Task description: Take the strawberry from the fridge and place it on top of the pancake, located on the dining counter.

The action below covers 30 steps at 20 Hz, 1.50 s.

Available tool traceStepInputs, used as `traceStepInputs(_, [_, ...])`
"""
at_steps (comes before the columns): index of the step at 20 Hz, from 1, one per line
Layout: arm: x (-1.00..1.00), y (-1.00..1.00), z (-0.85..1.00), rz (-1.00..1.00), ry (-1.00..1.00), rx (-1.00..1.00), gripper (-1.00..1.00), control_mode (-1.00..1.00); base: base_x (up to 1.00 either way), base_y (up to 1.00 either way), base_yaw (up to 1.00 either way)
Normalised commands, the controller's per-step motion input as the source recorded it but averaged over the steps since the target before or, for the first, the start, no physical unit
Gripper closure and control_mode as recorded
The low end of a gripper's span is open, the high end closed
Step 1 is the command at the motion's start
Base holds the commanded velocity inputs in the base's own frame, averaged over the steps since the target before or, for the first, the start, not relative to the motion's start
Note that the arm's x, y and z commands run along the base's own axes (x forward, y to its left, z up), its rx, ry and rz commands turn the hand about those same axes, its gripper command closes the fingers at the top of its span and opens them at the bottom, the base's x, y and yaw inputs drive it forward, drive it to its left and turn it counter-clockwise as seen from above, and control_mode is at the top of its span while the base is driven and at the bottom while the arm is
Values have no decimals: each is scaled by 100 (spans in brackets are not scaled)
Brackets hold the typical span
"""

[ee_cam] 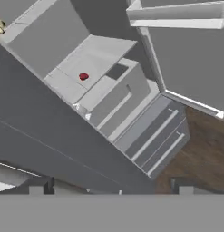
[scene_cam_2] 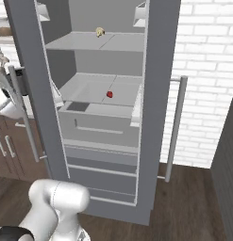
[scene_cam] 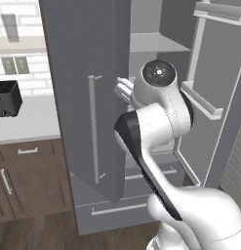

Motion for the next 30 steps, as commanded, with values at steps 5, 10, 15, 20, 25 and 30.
traceStepInputs(5, [28, -100, 0, 15, 9, 71, -100, -100, 0, 0, 0])
traceStepInputs(10, [73, -71, 3, 11, 13, 45, -100, -100, 0, 0, 0])
traceStepInputs(15, [100, 8, -14, 29, 4, 5, -100, -100, 0, 0, 0])
traceStepInputs(20, [96, 41, -40, 30, 0, 0, -100, -100, 0, 0, 0])
traceStepInputs(25, [75, 21, -41, 14, -8, 0, -100, -100, 0, 0, 0])
traceStepInputs(30, [41, 14, -39, 3, -15, 0, -100, -100, 0, 0, 0])
